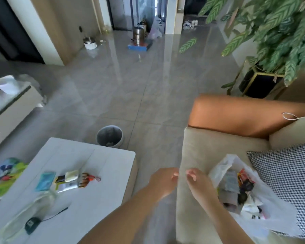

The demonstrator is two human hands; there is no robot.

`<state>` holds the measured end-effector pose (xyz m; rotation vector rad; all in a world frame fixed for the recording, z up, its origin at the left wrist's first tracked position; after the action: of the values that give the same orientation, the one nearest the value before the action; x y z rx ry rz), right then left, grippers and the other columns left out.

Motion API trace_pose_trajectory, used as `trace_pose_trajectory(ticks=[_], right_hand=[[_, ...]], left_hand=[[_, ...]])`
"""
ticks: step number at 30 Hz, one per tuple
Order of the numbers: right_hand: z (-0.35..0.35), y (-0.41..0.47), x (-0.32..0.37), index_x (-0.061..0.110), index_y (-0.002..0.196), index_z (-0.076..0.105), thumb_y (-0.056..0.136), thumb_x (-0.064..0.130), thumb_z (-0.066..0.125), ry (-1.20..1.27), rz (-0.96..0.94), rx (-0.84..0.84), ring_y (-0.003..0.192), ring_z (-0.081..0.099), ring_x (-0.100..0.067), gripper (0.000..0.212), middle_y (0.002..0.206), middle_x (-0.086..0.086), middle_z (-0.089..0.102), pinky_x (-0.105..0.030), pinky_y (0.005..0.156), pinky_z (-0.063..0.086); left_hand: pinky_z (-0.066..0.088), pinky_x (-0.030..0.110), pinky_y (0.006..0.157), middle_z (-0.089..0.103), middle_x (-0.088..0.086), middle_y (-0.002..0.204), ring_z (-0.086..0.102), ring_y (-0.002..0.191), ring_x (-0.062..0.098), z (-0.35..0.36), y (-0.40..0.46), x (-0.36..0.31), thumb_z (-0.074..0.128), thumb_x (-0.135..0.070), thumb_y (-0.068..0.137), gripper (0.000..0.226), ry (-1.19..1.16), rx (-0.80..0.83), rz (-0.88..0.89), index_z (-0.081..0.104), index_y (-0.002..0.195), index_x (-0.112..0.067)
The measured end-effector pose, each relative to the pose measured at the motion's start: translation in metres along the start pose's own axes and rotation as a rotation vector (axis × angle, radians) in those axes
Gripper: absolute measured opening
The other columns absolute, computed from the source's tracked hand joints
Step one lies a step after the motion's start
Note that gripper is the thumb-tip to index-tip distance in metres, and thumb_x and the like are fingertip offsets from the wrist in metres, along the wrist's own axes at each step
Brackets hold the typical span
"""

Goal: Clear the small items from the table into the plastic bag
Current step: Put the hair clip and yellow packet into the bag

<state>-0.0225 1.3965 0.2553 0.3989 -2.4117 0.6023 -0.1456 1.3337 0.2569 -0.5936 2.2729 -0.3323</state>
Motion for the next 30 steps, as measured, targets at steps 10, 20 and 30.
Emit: trace_pose_trajectory(ticks=[10, 20, 30], right_hand=[[0.155, -0.042, 0.151, 0.014, 0.112, 0.064, 0.095, 0.024, 0.048, -0.265, -0.309, 0.240, 0.109, 0.061, -0.018, 0.026, 0.116, -0.002, 0.067, -0.028, 0.091, 0.044], [0.279, -0.066, 0.261, 0.018, 0.119, 0.058, 0.098, 0.029, 0.039, -0.487, -0.565, 0.474, 0.114, 0.056, -0.017, 0.030, 0.121, 0.002, 0.062, -0.033, 0.096, 0.044], [0.370, 0.001, 0.288, 0.017, 0.114, 0.058, 0.098, 0.027, 0.039, -0.693, -0.730, 0.697, 0.105, 0.060, -0.014, 0.027, 0.114, 0.003, 0.065, -0.027, 0.088, 0.046]], left_hand=[[0.044, 0.032, 0.099, 0.060, -0.004, 0.128, 0.055, 0.118, 0.018, -0.102, -0.111, 0.178, 0.036, -0.034, 0.098, 0.032, 0.017, -0.098, -0.247, 0.057, 0.120, -0.028], [0.047, 0.029, 0.090, 0.064, -0.003, 0.121, 0.059, 0.109, 0.018, -0.151, -0.184, 0.308, 0.038, -0.036, 0.096, 0.031, -0.198, -0.289, -0.552, 0.060, 0.117, -0.029], [0.049, 0.026, 0.083, 0.066, -0.004, 0.112, 0.061, 0.101, 0.018, -0.141, -0.175, 0.388, 0.046, -0.036, 0.092, 0.026, -0.552, -0.439, -0.871, 0.065, 0.109, -0.029]])
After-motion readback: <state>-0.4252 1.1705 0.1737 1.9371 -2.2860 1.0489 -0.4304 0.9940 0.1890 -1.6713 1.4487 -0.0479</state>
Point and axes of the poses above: each hand's wrist, its own y-axis towards the middle knuckle, its own z-axis out of the palm, x = y × z, the point moved 4 cm from there along y, towards the middle knuckle
